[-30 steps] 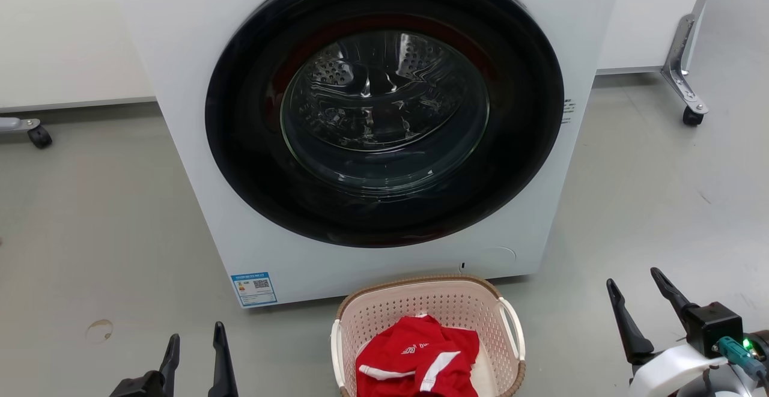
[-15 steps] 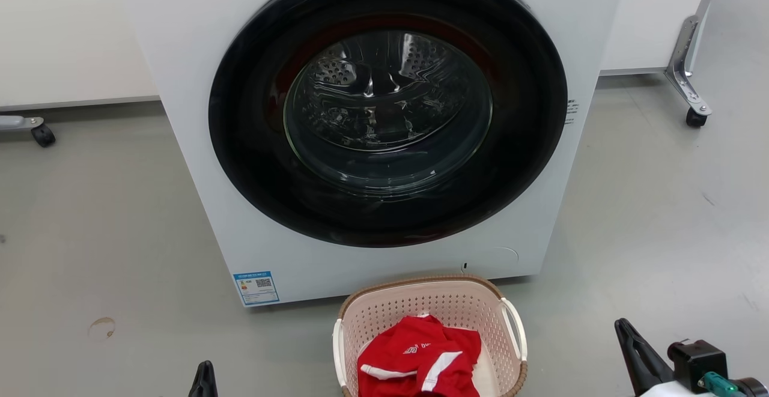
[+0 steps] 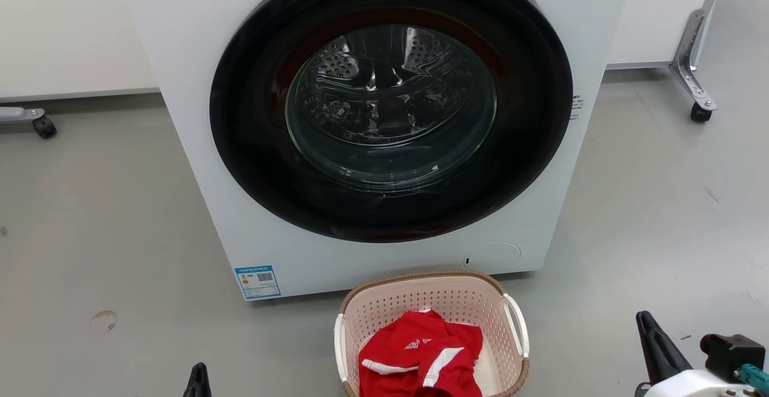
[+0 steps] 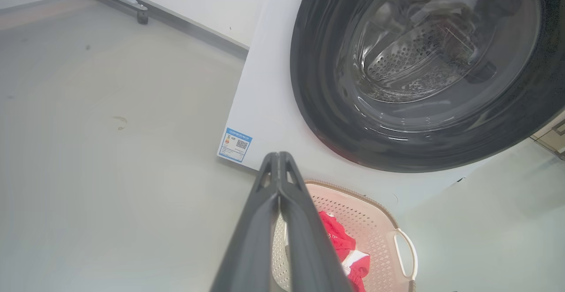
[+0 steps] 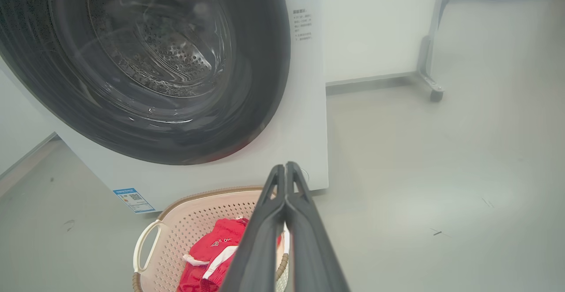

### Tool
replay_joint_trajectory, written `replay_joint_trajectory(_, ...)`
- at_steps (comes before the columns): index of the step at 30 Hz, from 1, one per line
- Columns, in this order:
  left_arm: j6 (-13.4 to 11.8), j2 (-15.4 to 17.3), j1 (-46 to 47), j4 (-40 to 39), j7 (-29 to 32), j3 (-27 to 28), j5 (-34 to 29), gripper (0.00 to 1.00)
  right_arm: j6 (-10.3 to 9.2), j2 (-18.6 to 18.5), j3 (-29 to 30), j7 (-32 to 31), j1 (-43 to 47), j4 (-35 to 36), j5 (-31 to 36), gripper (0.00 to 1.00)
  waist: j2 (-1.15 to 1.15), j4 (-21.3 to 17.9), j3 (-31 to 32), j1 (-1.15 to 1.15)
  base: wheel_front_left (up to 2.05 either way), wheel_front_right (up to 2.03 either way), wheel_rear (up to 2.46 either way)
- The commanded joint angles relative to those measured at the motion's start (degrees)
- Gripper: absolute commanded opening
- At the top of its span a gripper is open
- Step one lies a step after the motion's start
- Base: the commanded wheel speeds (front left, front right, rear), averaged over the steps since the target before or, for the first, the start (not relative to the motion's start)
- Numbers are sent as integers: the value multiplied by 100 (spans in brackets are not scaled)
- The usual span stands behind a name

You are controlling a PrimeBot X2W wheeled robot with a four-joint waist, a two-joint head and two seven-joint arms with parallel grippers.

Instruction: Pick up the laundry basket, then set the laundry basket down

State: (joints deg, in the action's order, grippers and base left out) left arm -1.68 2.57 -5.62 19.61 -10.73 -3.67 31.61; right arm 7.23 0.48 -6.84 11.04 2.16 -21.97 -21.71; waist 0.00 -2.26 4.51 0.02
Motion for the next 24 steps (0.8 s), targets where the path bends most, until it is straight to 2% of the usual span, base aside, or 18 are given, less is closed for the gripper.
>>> replay_joint_trajectory(1, 73, 25, 299, -178, 44, 92, 224, 0, 6, -146, 68, -62, -303, 175, -266, 0, 0, 6, -11, -1, 0, 0, 0)
replay_joint_trajectory(13, 172, 25, 402, -223, 239, 199, 908, 0, 8, -170, 214, -258, -365, 248, -1063, 0, 0, 32, -65, -1, 0, 0, 0)
replay_joint_trajectory(24, 312, 27, 549, -285, 519, 355, 1877, 0, 11, -204, 423, -537, -453, 351, -2192, 0, 0, 68, -141, -1, 0, 0, 0)
